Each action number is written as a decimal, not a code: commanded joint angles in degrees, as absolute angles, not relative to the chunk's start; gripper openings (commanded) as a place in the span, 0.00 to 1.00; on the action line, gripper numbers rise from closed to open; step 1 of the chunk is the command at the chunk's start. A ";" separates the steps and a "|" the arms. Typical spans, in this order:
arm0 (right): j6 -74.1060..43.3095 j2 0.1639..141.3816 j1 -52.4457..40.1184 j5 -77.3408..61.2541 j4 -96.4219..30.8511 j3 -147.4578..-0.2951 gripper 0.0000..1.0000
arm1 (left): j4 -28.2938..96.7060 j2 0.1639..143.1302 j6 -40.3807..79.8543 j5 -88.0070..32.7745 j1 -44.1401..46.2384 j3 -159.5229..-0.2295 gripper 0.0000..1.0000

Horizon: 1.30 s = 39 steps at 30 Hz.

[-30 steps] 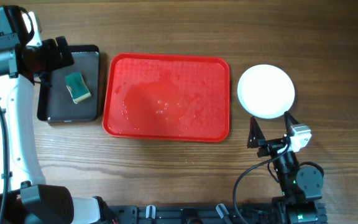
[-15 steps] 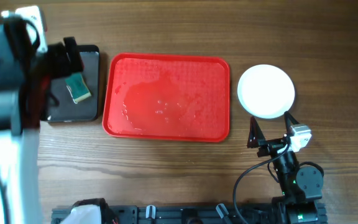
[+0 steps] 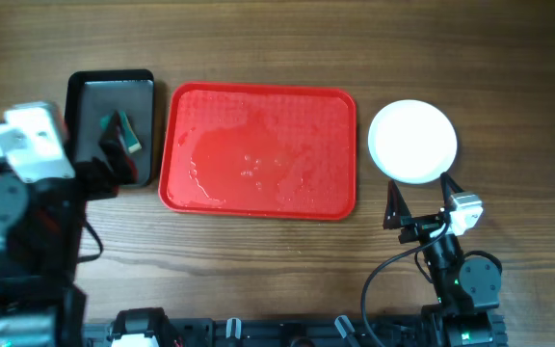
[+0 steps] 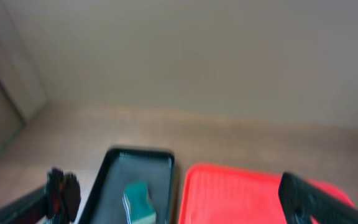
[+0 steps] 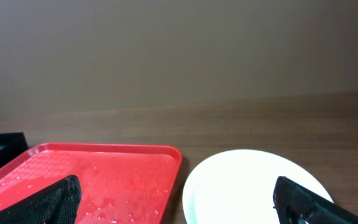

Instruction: Clean dirty plates on tray and stack at the side

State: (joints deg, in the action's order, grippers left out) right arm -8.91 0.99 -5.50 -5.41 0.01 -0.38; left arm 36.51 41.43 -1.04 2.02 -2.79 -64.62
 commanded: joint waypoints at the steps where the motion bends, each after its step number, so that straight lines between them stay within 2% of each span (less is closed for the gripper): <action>1: -9.39 0.54 -5.78 -4.47 0.16 -0.30 1.00 | 24.21 29.98 -1.76 0.38 -2.72 -47.05 1.00; 10: -9.39 0.54 -5.78 -4.47 0.16 -0.30 1.00 | 0.34 9.91 -10.09 -6.37 -2.74 -15.64 1.00; 13: -9.39 0.54 -5.78 -4.47 0.16 -0.30 1.00 | -3.73 5.26 -10.31 -6.66 -2.72 -8.67 1.00; 19: -9.39 0.54 -5.78 -4.47 0.16 -0.30 1.00 | -3.14 1.13 -10.31 -7.03 -2.72 -3.73 1.00; 27: -9.39 0.54 -5.78 -4.47 0.16 -0.30 1.00 | 4.89 0.64 -10.31 -7.03 -2.74 -3.46 1.00; 39: -9.37 0.54 -5.78 -4.47 0.16 -0.30 1.00 | 3.73 0.16 -10.26 -8.34 -2.74 -0.32 1.00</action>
State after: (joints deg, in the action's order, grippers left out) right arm -8.93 0.99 -5.50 -5.26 0.03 -0.36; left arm 3.86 0.82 -9.23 -7.25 -2.79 -0.71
